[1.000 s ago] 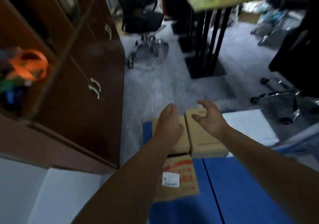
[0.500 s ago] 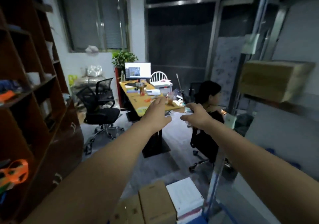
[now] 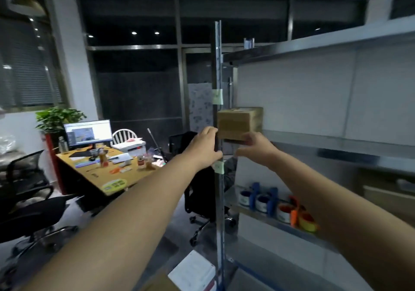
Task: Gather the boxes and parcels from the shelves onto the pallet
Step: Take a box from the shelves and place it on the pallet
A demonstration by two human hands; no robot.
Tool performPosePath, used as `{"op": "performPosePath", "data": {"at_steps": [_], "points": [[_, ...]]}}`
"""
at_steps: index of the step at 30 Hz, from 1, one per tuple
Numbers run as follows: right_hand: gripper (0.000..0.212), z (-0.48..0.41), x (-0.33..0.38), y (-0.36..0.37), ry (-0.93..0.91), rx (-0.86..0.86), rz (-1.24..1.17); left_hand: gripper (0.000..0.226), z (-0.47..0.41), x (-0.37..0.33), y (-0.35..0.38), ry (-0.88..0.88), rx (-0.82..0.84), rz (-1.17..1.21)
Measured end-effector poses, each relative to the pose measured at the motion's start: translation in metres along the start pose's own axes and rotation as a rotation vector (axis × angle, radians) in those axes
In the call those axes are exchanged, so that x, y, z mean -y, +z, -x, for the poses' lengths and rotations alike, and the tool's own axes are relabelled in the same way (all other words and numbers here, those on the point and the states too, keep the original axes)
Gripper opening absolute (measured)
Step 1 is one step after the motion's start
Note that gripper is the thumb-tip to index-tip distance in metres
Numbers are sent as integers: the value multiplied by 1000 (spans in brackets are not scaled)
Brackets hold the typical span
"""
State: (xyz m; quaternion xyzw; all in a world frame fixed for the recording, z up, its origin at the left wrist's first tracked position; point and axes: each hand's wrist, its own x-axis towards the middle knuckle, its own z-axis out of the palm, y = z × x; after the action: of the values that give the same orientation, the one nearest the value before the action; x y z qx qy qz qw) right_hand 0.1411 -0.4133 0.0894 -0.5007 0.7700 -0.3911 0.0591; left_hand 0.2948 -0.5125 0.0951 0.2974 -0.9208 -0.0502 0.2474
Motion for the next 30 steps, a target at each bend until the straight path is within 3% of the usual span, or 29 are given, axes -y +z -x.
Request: {"op": "performPosePath", "data": {"at_steps": [6, 15, 21, 30], "points": [[70, 79, -49, -83, 151, -141, 154, 74, 12, -102, 36, 210, 120, 111], [68, 208, -130, -215, 344, -307, 275, 76, 35, -277, 74, 430, 167, 211], [65, 338, -198, -297, 560, -323, 317, 76, 78, -429, 115, 607, 297, 291], [76, 549, -273, -419, 857, -539, 360, 79, 167, -650, 185, 876, 521, 423]]}}
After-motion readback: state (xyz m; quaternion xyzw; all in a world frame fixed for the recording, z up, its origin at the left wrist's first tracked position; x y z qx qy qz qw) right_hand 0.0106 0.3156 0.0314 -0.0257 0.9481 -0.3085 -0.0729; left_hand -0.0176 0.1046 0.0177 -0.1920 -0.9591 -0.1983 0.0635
